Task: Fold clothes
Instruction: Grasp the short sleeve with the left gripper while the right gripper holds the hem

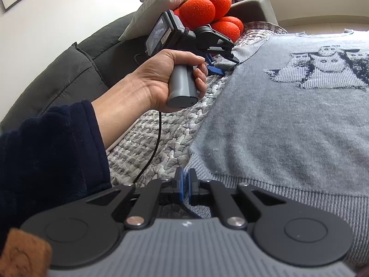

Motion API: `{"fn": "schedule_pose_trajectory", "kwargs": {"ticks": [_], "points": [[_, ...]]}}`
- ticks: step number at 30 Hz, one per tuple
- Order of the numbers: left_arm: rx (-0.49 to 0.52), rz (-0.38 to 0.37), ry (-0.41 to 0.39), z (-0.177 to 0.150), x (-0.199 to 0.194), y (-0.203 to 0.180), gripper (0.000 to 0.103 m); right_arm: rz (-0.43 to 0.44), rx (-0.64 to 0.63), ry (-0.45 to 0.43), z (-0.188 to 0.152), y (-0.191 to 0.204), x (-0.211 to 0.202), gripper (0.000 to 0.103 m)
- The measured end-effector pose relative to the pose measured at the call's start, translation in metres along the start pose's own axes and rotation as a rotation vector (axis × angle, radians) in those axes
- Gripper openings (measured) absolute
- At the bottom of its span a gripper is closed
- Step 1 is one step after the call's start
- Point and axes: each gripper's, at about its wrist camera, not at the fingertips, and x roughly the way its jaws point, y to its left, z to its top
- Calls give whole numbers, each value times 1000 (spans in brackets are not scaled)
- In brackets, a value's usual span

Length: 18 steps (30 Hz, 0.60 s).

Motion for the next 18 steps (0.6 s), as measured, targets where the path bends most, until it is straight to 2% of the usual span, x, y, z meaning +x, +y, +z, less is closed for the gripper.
{"fn": "schedule_pose_trajectory", "kwargs": {"ticks": [5, 18], "points": [[16, -14, -16, 0, 1, -4, 9, 11, 22, -7, -1, -1, -2, 4], [-38, -38, -27, 1, 2, 1, 8, 34, 80, -34, 2, -4, -6, 4]]}}
